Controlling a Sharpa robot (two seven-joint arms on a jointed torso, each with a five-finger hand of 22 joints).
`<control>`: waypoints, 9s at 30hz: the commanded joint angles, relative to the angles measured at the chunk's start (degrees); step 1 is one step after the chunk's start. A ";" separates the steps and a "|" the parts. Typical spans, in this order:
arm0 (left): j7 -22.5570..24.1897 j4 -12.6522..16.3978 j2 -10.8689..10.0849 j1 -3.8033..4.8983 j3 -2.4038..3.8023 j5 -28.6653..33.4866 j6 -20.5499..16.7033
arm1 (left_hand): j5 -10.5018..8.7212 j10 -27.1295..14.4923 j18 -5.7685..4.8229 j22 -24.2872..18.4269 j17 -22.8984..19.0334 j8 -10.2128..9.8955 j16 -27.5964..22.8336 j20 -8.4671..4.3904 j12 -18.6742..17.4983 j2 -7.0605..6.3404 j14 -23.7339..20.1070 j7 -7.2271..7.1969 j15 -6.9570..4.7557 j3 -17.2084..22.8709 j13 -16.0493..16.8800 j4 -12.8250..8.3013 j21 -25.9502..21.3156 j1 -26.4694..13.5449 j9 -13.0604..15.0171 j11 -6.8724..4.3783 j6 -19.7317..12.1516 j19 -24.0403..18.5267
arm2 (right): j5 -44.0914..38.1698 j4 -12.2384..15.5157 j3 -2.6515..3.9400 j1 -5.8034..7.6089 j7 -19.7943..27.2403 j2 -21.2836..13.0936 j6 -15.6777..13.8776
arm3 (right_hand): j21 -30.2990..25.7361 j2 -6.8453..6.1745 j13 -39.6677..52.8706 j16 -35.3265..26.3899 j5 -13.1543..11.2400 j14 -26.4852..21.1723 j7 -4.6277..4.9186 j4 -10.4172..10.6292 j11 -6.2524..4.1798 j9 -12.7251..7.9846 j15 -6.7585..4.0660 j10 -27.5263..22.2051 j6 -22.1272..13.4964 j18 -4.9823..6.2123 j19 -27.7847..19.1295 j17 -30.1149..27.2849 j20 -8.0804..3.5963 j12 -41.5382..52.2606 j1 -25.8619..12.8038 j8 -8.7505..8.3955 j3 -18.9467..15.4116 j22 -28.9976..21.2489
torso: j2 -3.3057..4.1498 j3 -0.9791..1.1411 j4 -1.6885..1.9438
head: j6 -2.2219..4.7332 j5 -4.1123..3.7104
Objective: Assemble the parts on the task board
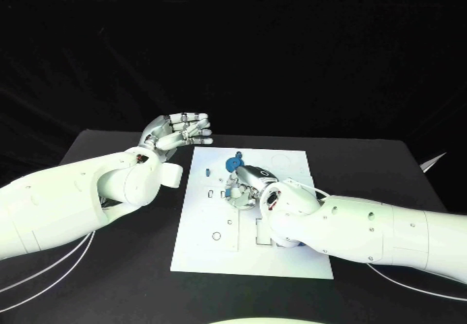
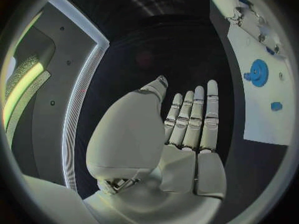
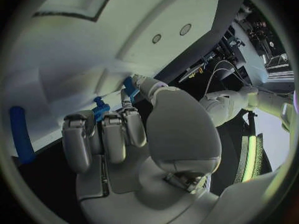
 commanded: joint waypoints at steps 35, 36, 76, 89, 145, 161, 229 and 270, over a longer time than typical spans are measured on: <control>-16.46 -4.39 0.91 0.10 -0.03 -19.52 5.34 | -0.32 15.12 0.71 8.97 16.96 7.34 26.38 -6.32 13.46 -0.22 17.64 -1.52 -6.93 -3.39 7.54 1.88 17.04 -4.59 3.26 -5.73 6.69 10.08 | 20.60 9.48 0.80 4.65 18.34 -13.67 -8.74 | -0.75 2.78 1.87 -0.75 -2.17 5.34 1.33 12.10 1.32 -4.22 1.64 -3.41 -1.92 -0.56 5.47 12.01 1.76 -3.54 11.96 -6.45 -20.93 14.40 | -1.34 0.38 -0.56 | 0.52 0.95; -18.25 -4.52 0.96 0.11 -0.03 -21.58 6.45 | 0.10 14.57 0.61 11.49 20.80 8.93 32.03 -7.07 16.63 0.21 18.39 -2.16 -7.58 -3.88 10.08 1.73 20.94 -5.82 4.36 -6.65 6.98 10.42 | 22.81 9.86 0.82 5.15 19.31 -14.70 -8.50 | -0.81 2.90 1.98 -0.73 -2.14 5.36 1.25 12.08 1.26 -4.16 1.58 -3.31 -1.67 -0.54 5.45 12.09 1.71 -3.41 11.85 -6.21 -20.82 14.36 | -1.49 0.43 -0.63 | 0.42 1.04; -54.50 -13.36 14.53 5.95 -2.07 -55.87 38.92 | -0.38 21.79 -6.68 65.33 72.96 21.90 74.26 -9.52 71.39 7.77 37.86 -5.16 -10.18 -12.20 63.65 2.18 60.29 -21.39 19.25 -8.93 1.96 30.16 | 34.87 8.32 0.86 9.46 20.61 -25.31 -4.90 | -0.63 3.17 2.24 -0.69 -1.71 5.40 1.11 11.75 1.05 -4.18 1.33 -3.00 -2.22 -0.59 5.55 12.22 1.38 -2.99 11.10 -5.46 -20.01 14.49 | -1.98 0.61 -0.95 | -0.88 0.68; -54.54 -16.12 16.66 5.94 -2.45 -54.92 40.44 | -0.38 21.08 -6.61 65.01 72.64 21.54 74.09 -9.39 70.81 8.00 37.74 -5.01 -10.04 -12.41 62.86 2.13 60.16 -21.00 19.26 -8.78 1.82 29.89 | 34.60 8.06 0.86 9.46 20.14 -25.07 -4.67 | -0.58 3.22 2.24 -0.66 -1.80 5.42 1.12 11.74 1.06 -4.19 1.33 -3.00 -2.28 -0.61 5.57 12.30 1.38 -2.99 11.13 -5.44 -19.92 14.52 | -1.89 0.68 -1.00 | -1.39 0.74; -54.39 -18.30 18.85 5.78 -3.86 -51.87 41.42 | -0.37 20.82 -6.64 65.46 73.14 22.79 74.33 -9.46 70.31 9.81 37.91 -5.98 -10.60 -12.44 62.65 1.98 60.29 -16.26 21.89 -9.57 4.05 29.95 | 34.53 7.36 0.84 9.43 19.88 -24.05 -3.61 | -0.86 3.37 2.12 -0.78 -2.40 5.35 1.11 11.55 1.06 -4.17 1.34 -3.09 -2.26 -0.54 5.44 12.01 1.38 -3.08 11.33 -5.04 -19.38 14.35 | -1.98 0.74 -0.97 | -1.64 0.75; -54.34 -18.57 19.10 5.70 -3.92 -50.74 41.34 | -0.36 20.68 -6.65 65.56 73.15 22.80 74.32 -9.76 69.86 10.42 37.91 -6.34 -10.94 -10.34 62.45 1.85 60.30 -12.57 23.28 -9.93 3.67 29.94 | 34.53 7.18 0.83 9.42 19.80 -23.88 -3.12 | -0.83 3.43 2.11 -0.80 -2.37 5.33 1.10 11.56 1.06 -4.15 1.33 -3.08 -2.22 -0.54 5.45 11.96 1.37 -3.08 11.32 -4.97 -19.30 14.37 | -1.94 0.73 -0.96 | -1.89 0.73; -52.61 -8.81 12.75 3.21 -3.81 -56.82 23.83 | 11.64 21.06 -6.94 67.81 72.84 25.57 74.05 -11.05 64.01 -2.38 37.84 -7.24 -12.16 38.58 57.37 -15.00 61.01 -22.66 36.71 -11.17 5.01 31.10 | 34.56 7.05 0.67 9.10 20.48 -24.77 -2.79 | -0.82 3.58 2.07 -0.88 -2.14 5.29 1.08 11.62 1.03 -4.15 1.30 -3.06 -2.22 -0.54 5.46 11.76 1.35 -3.07 11.14 -4.72 -18.96 14.37 | -2.01 0.74 -0.98 | -2.09 1.64; -53.57 -9.55 13.42 2.50 -3.92 -62.89 27.58 | 13.86 21.29 -6.95 67.89 73.00 25.78 74.15 -11.20 63.81 -2.68 37.90 -7.47 -12.31 38.78 57.16 -15.25 61.05 -23.36 37.14 -11.38 5.62 31.13 | 34.49 7.18 0.65 9.05 20.52 -24.94 -2.44 | -0.88 3.60 2.05 -0.89 -1.86 5.28 1.08 11.55 1.02 -4.17 1.29 -3.07 -2.31 -0.53 5.43 11.74 1.34 -3.09 11.18 -4.66 -18.75 14.34 | -1.95 0.73 -1.01 | -3.04 2.35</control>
